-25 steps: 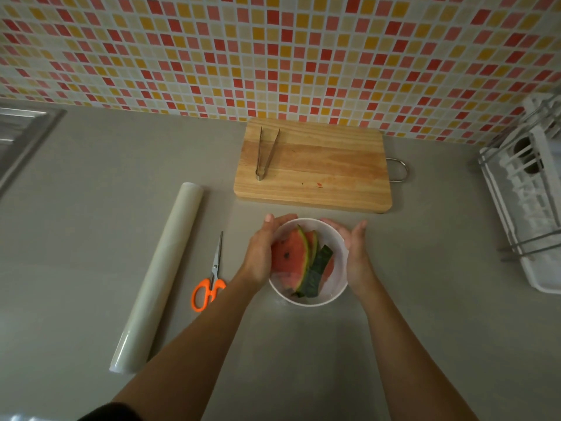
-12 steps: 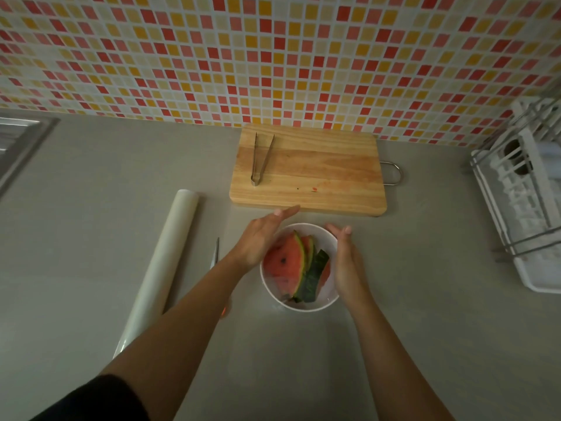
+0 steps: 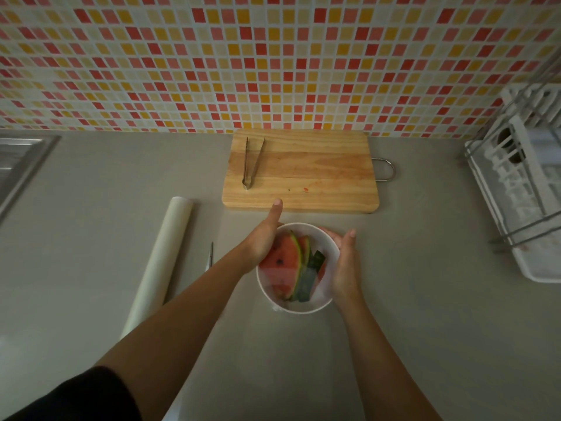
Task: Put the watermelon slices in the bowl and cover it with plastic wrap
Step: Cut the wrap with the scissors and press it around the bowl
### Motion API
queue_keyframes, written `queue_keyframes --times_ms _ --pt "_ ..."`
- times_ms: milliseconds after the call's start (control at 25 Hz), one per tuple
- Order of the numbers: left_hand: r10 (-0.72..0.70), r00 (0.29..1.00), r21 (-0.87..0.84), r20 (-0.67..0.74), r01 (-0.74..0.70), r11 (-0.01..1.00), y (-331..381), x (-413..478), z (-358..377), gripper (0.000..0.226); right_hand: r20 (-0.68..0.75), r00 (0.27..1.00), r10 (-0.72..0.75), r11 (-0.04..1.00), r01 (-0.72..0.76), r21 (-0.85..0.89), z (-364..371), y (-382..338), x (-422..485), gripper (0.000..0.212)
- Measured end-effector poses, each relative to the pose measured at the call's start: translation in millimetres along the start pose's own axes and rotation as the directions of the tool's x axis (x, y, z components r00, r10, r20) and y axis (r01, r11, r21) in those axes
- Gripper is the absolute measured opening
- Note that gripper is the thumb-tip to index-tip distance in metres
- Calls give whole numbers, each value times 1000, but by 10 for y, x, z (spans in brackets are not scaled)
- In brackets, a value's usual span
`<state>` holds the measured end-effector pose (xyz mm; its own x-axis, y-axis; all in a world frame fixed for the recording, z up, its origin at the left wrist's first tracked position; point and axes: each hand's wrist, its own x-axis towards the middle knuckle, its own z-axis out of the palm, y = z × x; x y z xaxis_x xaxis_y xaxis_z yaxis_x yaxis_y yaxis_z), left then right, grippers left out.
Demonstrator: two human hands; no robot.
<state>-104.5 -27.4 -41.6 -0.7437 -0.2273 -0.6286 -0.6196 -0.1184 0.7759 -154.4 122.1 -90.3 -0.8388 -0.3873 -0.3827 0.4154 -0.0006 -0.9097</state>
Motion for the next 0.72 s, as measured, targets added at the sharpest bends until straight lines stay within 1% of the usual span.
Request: queue_keyframes --times_ms 120,200,240,320,400,440,480,520,560,600,640,720 --pt "-36 989 145 -141 56 988 41 -5 58 103 -1 1000 -8 1000 8 10 -12 18 -2 87" --pt "-10 963 235 -269 75 969 48 -19 102 113 -12 1000 -5 1000 6 24 -18 20 -12 88" --pt "10 943 277 -333 88 957 35 -30 123 113 -22 1000 -5 1000 6 29 -17 15 -16 87" --pt "35 895 313 -444 119 942 1 -69 152 106 -31 1000 -2 1000 2 18 9 -5 -25 86" --pt "29 833 269 -552 145 952 -28 -121 143 102 -27 999 20 1000 -20 -2 58 -28 -43 87" --pt "16 814 220 -580 138 966 -48 -130 123 104 -29 999 28 1000 -28 -8 77 -42 -51 87" --pt "-31 815 127 -578 127 984 -74 -127 88 110 -39 999 29 1000 -30 -9 93 -56 -63 86" --pt "-96 843 12 -530 121 993 -108 -122 48 117 -55 998 30 999 -31 -10 106 -68 -75 83" --pt "-152 883 -94 -444 123 988 -150 -134 24 120 -68 997 33 999 -33 -10 115 -78 -82 81" --pt "-177 911 -171 -374 120 978 -198 -164 28 117 -67 997 37 999 -38 -9 120 -83 -88 79" --pt "-178 914 -209 -365 106 972 -260 -193 53 111 -48 998 43 999 -44 -4 124 -88 -92 78" --pt "-158 872 -218 -463 61 974 -382 -234 122 97 30 996 80 995 -82 49 117 -115 -97 78"
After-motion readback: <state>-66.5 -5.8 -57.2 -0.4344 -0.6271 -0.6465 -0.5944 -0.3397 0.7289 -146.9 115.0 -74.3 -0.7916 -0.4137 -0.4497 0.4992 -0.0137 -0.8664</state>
